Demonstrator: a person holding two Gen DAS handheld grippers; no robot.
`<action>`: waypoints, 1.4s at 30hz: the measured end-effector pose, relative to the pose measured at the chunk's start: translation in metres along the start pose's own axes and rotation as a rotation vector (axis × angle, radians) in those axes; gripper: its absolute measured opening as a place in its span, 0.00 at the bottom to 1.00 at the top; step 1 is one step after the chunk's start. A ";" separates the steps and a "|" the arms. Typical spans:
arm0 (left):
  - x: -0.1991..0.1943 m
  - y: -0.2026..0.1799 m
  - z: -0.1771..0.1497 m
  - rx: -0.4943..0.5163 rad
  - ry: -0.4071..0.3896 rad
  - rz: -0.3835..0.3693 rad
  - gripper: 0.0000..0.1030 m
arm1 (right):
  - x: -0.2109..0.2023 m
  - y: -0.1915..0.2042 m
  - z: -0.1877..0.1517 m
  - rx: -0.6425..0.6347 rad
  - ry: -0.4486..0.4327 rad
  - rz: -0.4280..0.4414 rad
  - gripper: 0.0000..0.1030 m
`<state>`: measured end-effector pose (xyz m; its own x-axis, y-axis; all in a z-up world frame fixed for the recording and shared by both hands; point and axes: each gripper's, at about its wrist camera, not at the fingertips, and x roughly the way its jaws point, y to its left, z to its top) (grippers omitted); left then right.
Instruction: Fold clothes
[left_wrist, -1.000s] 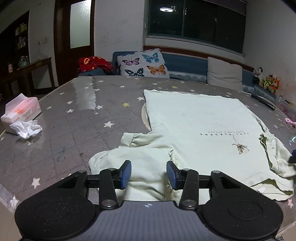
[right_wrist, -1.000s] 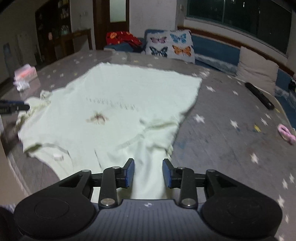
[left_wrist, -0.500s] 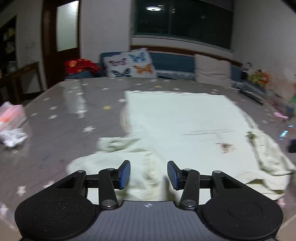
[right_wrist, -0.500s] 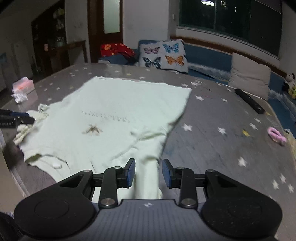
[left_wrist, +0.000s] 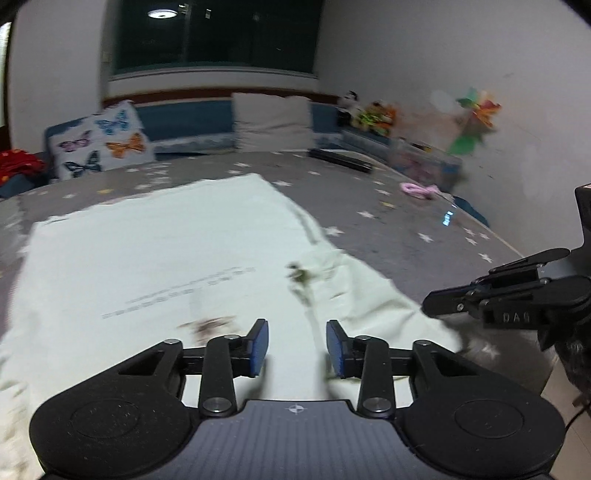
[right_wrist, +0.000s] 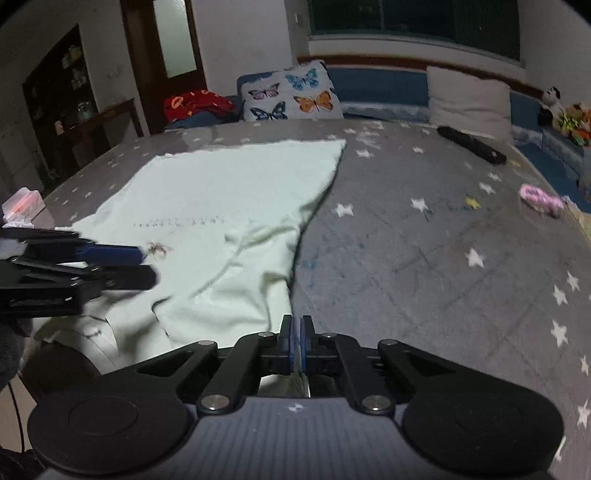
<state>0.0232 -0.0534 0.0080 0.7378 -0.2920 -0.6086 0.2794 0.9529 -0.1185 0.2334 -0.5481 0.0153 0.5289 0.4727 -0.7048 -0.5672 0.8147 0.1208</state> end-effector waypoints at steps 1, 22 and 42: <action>0.005 -0.004 0.000 0.012 0.007 -0.013 0.31 | 0.002 -0.002 -0.003 0.004 0.018 -0.004 0.02; 0.023 -0.014 -0.004 0.043 0.044 -0.014 0.12 | 0.012 -0.007 0.000 0.076 -0.041 0.032 0.00; 0.002 -0.008 -0.009 0.047 0.018 0.015 0.20 | 0.035 0.030 0.022 -0.056 -0.048 0.084 0.06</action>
<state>0.0169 -0.0614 0.0002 0.7310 -0.2757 -0.6242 0.2975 0.9520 -0.0721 0.2482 -0.4997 0.0095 0.5070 0.5553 -0.6593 -0.6443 0.7522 0.1381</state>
